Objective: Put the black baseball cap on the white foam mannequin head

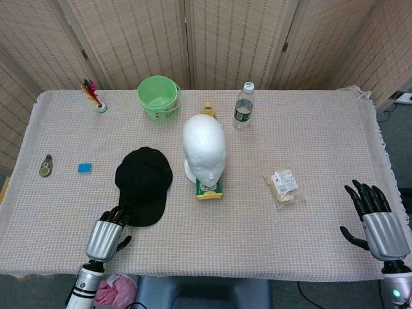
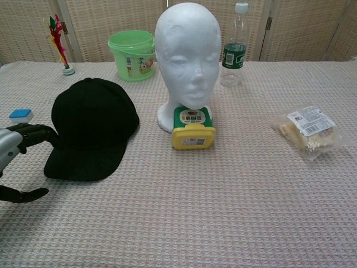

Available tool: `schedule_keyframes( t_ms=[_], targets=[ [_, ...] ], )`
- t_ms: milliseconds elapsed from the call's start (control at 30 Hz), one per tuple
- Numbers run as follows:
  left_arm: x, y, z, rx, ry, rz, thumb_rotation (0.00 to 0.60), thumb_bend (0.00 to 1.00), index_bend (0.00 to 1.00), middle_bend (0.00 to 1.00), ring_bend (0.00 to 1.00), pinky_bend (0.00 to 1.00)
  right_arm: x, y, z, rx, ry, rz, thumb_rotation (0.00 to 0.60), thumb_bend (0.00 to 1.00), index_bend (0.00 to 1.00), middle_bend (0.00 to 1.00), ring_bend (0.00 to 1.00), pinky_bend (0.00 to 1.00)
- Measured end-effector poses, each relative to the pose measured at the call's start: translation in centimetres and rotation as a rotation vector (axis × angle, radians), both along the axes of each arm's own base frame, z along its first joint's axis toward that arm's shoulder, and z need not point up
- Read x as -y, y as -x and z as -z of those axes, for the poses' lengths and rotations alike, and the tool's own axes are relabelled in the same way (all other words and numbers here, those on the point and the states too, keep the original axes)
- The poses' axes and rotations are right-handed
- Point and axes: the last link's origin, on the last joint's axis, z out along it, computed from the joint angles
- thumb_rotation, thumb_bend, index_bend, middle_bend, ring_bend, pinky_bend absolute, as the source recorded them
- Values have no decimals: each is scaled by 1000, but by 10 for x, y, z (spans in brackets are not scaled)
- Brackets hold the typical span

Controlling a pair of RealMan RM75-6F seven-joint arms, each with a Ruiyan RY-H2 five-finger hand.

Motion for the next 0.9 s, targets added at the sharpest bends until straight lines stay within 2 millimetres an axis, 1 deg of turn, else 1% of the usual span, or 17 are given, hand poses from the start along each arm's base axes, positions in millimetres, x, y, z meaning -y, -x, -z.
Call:
schedule_keyframes(
  t_ms=[233,467,900],
  targets=[
    [0,-1,13,11,23,16,600,178,396,326,296,445,-1,0,-1,4,0,0,600,175,0,0,0,0],
    [-6,0,18,30,17,21,600,178,433,380,329,471,0,0,-1,4,-1,2,600,176,0,0,0,0],
    [-17,13,22,53,-7,-33,600,178,440,384,333,471,-1,0,0,-9,0,9,600,175,0,0,0,0]
  ],
)
